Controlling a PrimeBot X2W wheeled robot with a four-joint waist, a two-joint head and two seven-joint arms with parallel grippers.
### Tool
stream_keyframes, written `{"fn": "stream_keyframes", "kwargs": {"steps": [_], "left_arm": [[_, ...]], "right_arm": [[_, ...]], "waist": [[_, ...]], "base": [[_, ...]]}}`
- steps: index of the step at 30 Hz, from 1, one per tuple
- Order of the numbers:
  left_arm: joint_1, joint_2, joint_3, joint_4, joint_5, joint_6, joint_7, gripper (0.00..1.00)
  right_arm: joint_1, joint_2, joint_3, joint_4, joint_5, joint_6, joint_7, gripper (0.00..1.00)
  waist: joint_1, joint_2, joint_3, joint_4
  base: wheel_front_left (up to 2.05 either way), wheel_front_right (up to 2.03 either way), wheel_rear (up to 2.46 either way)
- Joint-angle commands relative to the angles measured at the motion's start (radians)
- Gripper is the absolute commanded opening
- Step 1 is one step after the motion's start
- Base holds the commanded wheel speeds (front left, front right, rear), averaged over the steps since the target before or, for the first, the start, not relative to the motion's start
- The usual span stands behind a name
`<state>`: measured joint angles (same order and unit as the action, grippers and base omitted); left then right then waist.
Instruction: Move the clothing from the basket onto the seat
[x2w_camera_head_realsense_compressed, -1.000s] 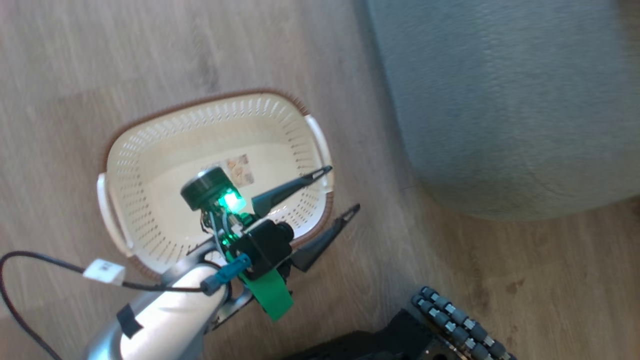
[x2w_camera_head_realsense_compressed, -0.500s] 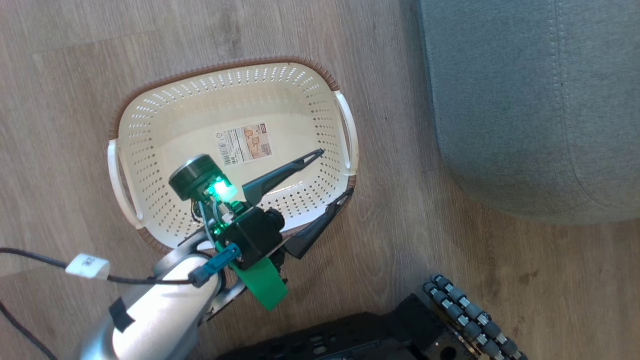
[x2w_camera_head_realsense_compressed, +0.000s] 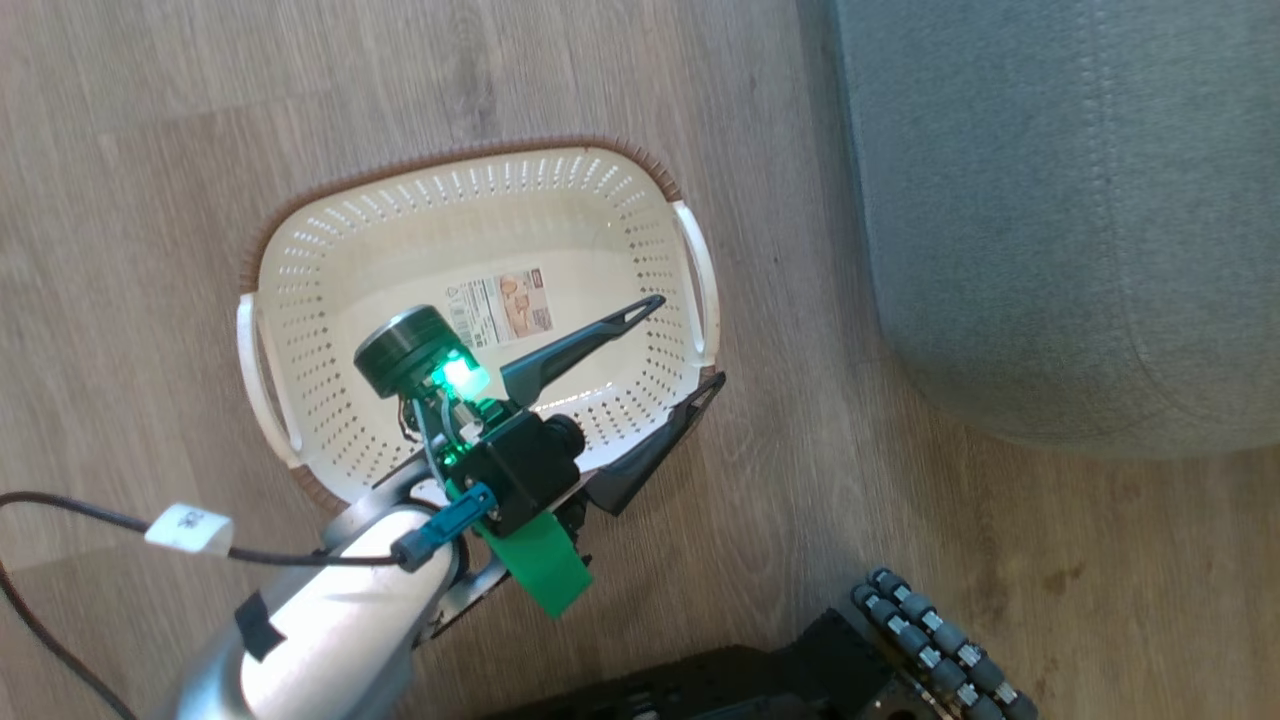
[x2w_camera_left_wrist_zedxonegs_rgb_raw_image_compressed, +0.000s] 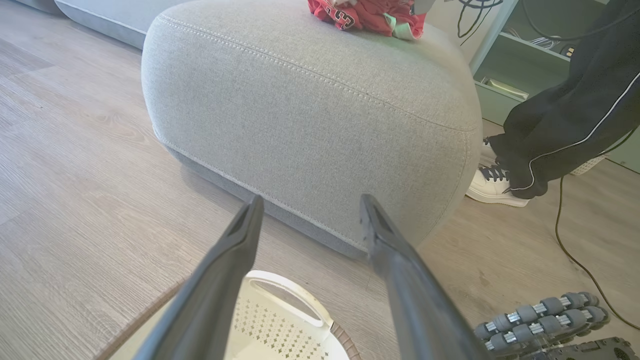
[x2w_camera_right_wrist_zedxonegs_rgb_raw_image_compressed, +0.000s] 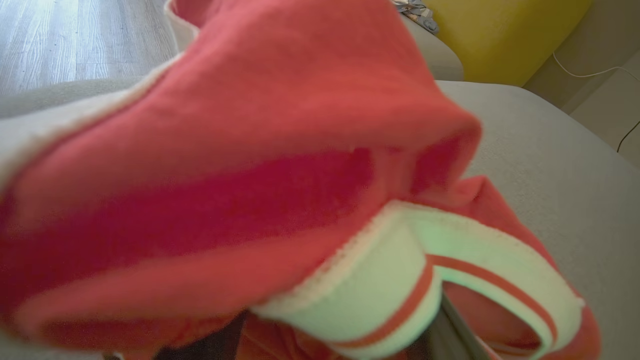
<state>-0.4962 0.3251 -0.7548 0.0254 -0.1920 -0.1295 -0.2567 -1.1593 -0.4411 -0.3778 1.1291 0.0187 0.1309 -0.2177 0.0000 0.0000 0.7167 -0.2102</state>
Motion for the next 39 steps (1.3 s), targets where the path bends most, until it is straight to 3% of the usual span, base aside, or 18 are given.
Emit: {"fn": "stream_keyframes", "kwargs": {"steps": [1,13,20,26,30,39], "left_arm": [[0.002,-0.003,0.022,-0.023,0.007,-0.001,-0.005,1.0],[0.043,-0.057,0.02,0.0,-0.003,-0.001,-0.005,1.0],[0.091,-0.095,0.045,0.017,-0.009,-0.001,-0.005,1.0],[0.137,-0.141,0.094,0.021,-0.006,-0.001,-0.005,1.0],[0.169,-0.163,0.144,0.019,0.003,-0.001,-0.005,1.0],[0.269,-0.203,0.317,0.031,-0.004,-0.001,-0.005,1.0]], "right_arm": [[0.005,-0.019,0.025,-0.019,0.005,0.0,-0.009,1.0],[0.07,-0.031,0.167,-0.001,0.072,0.0,0.05,1.0],[0.158,-0.026,0.289,-0.078,0.149,0.0,0.067,1.0],[0.283,-0.063,0.387,-0.262,0.24,0.0,0.015,1.0],[0.401,-0.071,0.397,-0.432,0.32,0.0,-0.019,1.0],[0.708,-0.048,0.435,-0.797,0.458,0.0,-0.04,1.0]], "waist": [[0.0,0.0,-0.025,-0.008],[0.0,0.0,-0.192,-0.025],[0.0,0.0,-0.316,-0.043],[0.0,0.0,-0.422,-0.039],[0.0,0.0,-0.477,-0.019],[0.0,0.0,-0.574,0.065]], "base": [[0.0,0.0,0.0],[0.0,0.0,0.0],[0.0,0.0,0.0],[0.0,0.0,0.0],[0.0,0.0,0.0],[0.0,0.0,0.0]]}}
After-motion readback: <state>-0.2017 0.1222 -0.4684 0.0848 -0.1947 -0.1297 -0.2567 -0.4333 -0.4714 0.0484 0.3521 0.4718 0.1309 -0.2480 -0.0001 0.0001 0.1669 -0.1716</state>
